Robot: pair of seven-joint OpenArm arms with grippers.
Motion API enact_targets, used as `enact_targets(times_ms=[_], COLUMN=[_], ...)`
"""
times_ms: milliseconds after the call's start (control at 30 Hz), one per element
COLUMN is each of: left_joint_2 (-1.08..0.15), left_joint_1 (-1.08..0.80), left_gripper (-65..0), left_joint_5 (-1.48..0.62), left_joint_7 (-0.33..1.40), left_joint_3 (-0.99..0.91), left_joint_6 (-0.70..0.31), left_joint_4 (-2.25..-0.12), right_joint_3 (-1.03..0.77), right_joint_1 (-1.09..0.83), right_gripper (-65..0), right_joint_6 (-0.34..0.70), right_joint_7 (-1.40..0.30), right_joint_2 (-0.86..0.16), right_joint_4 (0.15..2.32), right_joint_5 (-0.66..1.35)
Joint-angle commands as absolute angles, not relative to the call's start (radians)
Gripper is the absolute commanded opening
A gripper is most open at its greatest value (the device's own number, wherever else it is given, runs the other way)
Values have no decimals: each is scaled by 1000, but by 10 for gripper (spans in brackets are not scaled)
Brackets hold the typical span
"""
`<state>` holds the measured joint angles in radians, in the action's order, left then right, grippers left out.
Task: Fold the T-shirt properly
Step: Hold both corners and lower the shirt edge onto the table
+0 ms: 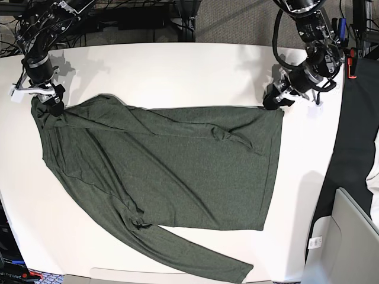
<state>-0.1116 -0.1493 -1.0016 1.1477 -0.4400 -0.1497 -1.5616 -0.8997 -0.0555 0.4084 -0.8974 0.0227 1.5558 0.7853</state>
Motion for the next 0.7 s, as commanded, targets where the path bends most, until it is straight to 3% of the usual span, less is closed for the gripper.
enact_targets(times_ms=[0, 667], left_joint_2=[-117, -116], left_joint_1=[-136, -36], left_gripper=[-482, -484], left_joint_5=[-1056, -1084], left_joint_7=[1145, 1133], left_joint_3=[-441, -435], left_joint_6=[-153, -151], left_joint_4=[-1555, -1414], right_joint_3=[-900, -905], right_joint_1=[-50, -51], right_gripper=[-327, -327], right_joint_6=[421, 421], right_joint_7=[-880, -878], right_joint_2=[13, 13], right_joint_4=[1577, 1577], right_joint_5=[806, 806])
